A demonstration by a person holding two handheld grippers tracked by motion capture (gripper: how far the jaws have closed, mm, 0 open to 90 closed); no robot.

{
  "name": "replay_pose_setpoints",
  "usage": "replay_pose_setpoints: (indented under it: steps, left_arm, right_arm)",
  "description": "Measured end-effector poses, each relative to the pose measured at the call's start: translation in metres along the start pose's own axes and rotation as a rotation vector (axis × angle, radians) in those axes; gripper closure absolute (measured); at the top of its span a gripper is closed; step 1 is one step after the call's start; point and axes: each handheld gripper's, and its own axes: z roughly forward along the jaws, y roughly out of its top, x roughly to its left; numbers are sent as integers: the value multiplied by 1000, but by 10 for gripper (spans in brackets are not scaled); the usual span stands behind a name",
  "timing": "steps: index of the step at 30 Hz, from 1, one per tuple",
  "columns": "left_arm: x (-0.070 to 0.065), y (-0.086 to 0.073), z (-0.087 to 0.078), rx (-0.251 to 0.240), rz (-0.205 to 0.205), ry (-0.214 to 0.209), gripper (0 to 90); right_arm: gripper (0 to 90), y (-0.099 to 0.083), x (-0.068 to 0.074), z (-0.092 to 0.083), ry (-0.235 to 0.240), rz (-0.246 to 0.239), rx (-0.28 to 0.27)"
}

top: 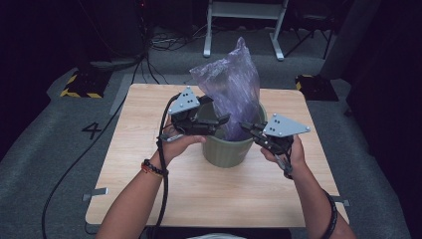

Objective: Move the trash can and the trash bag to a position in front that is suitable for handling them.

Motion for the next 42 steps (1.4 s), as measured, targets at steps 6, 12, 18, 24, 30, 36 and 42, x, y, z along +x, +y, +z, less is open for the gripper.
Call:
replay_pose_setpoints:
  steps: [6, 12, 18, 24, 30, 36, 42]
  left_arm:
    - [0, 3, 9, 39, 14, -17, 539]
    - [-3, 1, 11, 50, 76, -30, 877]
    - [-13, -2, 6, 61, 135, -49, 897]
    - [-24, -7, 1, 73, 184, -64, 898]
    - [-29, -13, 1, 95, 206, -75, 899]
    - [-34, -20, 0, 101, 230, -81, 898]
    - [-42, -27, -4, 102, 254, -73, 898]
  right_arm:
    - [900, -4, 7, 1, 27, -27, 7]
    - [868, -8, 9, -1, 33, -11, -3]
    - [600, -13, 2, -7, 48, 51, -40]
    - [421, -13, -5, -20, 5, 92, -70]
    - [324, -8, -10, -26, -12, 99, -84]
    - [298, 0, -18, -25, -19, 100, -79]
    - [453, 4, -18, -16, -14, 87, -46]
